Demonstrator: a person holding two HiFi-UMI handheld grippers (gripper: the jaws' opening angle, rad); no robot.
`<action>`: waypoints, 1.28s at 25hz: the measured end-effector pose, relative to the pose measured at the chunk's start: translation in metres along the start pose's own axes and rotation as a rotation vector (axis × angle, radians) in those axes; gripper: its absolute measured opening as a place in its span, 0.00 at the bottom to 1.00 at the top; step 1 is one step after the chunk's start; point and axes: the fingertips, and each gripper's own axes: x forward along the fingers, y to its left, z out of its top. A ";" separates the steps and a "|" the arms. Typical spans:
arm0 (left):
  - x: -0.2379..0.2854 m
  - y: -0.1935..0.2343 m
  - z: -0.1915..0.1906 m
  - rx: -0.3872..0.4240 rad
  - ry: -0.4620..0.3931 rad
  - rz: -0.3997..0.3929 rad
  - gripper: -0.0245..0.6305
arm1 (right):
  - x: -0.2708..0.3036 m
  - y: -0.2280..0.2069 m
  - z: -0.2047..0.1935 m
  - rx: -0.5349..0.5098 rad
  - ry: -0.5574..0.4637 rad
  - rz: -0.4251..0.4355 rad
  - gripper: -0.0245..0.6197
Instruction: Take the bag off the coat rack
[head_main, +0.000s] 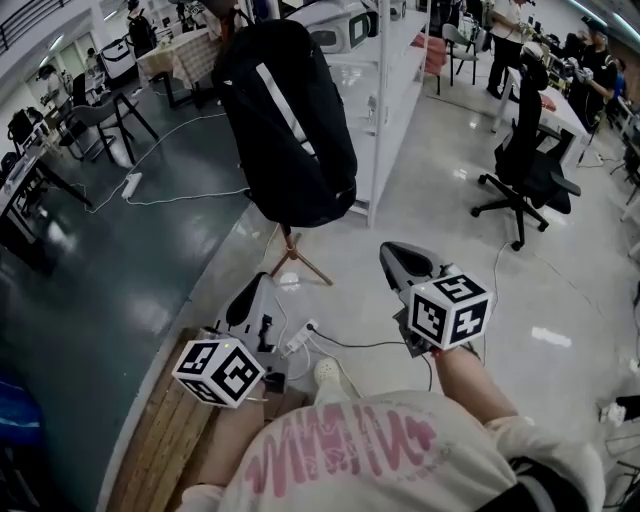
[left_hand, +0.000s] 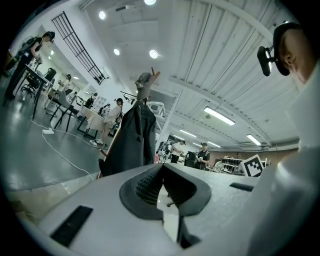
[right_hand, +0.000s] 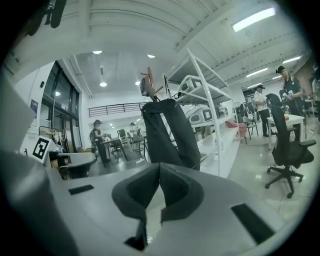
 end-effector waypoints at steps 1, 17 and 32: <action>0.012 0.004 0.005 0.002 0.003 -0.012 0.04 | 0.010 -0.005 0.005 0.001 0.005 -0.006 0.05; 0.127 0.089 0.096 0.037 -0.047 -0.059 0.04 | 0.129 -0.053 0.083 -0.020 -0.045 -0.084 0.05; 0.179 0.142 0.119 0.042 -0.041 -0.085 0.04 | 0.199 -0.080 0.099 0.013 -0.068 -0.119 0.05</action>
